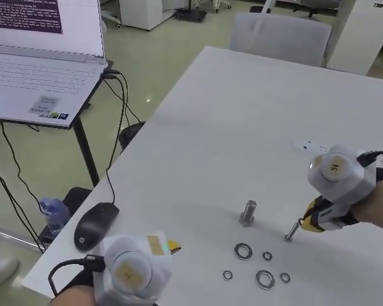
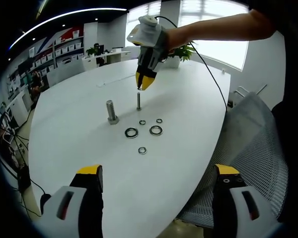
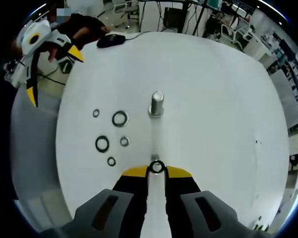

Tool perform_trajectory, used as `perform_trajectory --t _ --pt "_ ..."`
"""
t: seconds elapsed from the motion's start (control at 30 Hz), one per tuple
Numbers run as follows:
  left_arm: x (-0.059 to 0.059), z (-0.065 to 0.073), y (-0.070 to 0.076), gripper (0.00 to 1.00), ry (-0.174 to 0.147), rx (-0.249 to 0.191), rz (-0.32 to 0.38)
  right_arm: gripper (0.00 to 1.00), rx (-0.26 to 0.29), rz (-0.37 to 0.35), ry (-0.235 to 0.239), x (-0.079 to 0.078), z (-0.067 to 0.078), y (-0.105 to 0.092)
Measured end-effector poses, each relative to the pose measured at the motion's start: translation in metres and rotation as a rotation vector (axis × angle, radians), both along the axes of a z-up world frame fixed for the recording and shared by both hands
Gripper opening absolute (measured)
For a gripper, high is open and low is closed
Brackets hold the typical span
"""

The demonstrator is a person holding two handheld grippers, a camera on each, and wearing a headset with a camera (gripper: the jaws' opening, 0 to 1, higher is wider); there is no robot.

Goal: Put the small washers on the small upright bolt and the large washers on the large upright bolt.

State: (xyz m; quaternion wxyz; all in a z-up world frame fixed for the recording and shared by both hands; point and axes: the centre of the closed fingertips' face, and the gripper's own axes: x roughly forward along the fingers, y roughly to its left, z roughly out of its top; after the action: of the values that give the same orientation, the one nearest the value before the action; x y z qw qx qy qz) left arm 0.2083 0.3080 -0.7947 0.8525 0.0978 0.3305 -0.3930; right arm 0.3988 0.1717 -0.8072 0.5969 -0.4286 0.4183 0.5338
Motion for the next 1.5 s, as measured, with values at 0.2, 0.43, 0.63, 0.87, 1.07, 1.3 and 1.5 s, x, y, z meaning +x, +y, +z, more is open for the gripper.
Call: perform_trajectory --t 0.2,0.43,0.63,0.87,1.07,1.3,1.5 --pt "0.001 0.001 -0.002 0.94 0.002 -0.020 0.007 0.13 -0.008 0.011 0.007 -0.001 -0.005 0.003" --pt "-0.002 -0.003 -0.002 0.90 0.014 -0.009 -0.002 0.13 -0.022 0.014 0.010 0.001 -0.009 0.004" --pt "-0.003 -0.005 0.001 0.88 0.021 -0.007 0.003 0.13 -0.032 0.020 0.013 0.001 -0.013 0.004" --pt "-0.004 -0.008 0.003 0.86 0.029 -0.003 0.005 0.13 -0.054 0.033 0.014 -0.002 -0.021 0.004" --pt "-0.003 -0.009 0.004 0.86 0.024 -0.002 0.012 0.13 -0.052 0.029 0.027 -0.005 -0.029 0.006" --pt "-0.003 -0.012 0.008 0.84 0.033 -0.002 0.023 0.13 -0.059 0.040 0.030 -0.007 -0.039 0.007" --pt "-0.006 -0.016 0.010 0.83 0.047 0.006 0.021 0.13 -0.064 0.042 0.041 -0.009 -0.049 0.007"
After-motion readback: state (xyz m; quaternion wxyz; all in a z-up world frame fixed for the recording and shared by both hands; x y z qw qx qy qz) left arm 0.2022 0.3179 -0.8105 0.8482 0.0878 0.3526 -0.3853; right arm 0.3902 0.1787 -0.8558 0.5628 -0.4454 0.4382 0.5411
